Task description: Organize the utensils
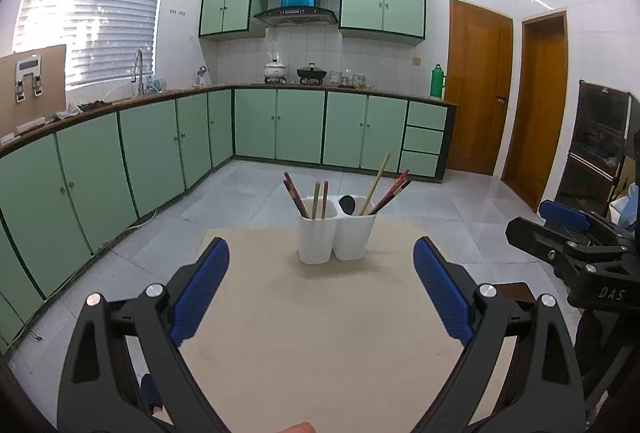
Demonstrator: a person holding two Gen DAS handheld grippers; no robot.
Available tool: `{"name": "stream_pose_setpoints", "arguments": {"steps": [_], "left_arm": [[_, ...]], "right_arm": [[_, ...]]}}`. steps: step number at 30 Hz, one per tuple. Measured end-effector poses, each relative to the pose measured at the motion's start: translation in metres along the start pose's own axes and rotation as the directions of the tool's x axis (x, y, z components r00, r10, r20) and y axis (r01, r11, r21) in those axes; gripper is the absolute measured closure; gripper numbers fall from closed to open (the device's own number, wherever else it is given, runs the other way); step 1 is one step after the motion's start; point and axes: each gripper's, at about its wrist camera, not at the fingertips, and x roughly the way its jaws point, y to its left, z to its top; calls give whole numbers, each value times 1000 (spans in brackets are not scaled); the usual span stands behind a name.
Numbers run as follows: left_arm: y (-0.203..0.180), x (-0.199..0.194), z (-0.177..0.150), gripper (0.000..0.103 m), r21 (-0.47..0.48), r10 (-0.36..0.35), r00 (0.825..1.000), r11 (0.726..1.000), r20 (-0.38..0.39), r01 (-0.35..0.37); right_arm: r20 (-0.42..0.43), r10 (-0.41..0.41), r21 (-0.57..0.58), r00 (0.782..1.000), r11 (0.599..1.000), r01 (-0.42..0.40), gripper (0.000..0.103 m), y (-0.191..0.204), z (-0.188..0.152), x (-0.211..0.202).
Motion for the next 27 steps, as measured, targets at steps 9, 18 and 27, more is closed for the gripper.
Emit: {"name": "stream_pose_setpoints", "arguments": {"steps": [9, 18, 27], "left_arm": [[0, -5, 3, 13, -1, 8, 1000, 1000, 16, -8], [0, -7, 3, 13, 2, 8, 1000, 1000, 18, -8], [0, -8, 3, 13, 4, 8, 1000, 1000, 18, -8]], "right_arm": [[8, 2, -4, 1000, 1000, -2, 6, 0, 1, -2], [11, 5, -8, 1000, 1000, -5, 6, 4, 1, -1], [11, 9, -6, 1000, 1000, -9, 6, 4, 1, 1]]}}
